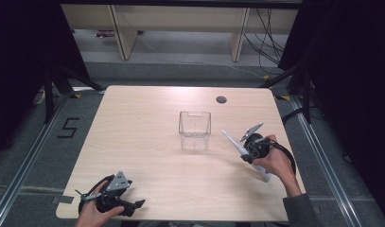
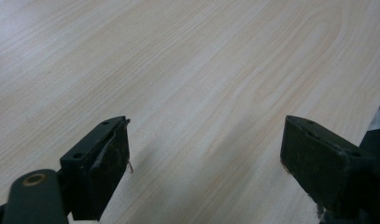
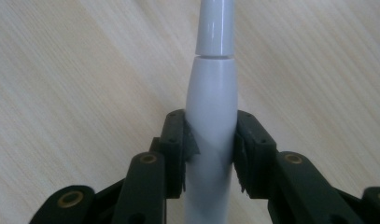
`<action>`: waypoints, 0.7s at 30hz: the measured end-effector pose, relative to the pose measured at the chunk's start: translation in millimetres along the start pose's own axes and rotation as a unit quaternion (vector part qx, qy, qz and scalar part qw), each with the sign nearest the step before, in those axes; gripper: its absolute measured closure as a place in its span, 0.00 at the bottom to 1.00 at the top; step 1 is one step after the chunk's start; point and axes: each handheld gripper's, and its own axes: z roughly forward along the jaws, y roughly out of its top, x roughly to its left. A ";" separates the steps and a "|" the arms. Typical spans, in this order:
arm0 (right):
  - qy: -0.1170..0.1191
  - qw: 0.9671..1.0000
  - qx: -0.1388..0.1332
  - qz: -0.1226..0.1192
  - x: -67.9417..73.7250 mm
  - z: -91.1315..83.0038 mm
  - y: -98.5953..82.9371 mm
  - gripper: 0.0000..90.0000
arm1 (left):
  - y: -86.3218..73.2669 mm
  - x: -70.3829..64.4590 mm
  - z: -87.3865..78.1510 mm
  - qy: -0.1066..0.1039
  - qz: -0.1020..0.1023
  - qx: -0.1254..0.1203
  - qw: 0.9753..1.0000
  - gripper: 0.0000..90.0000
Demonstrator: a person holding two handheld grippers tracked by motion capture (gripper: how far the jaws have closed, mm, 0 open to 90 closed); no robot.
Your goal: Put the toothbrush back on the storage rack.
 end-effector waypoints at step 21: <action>-0.014 0.979 -0.187 0.080 -18.3 -32.4 -8.4 0.75 | 0.0 0.2 -0.6 0.002 0.002 -0.001 1.000 0.17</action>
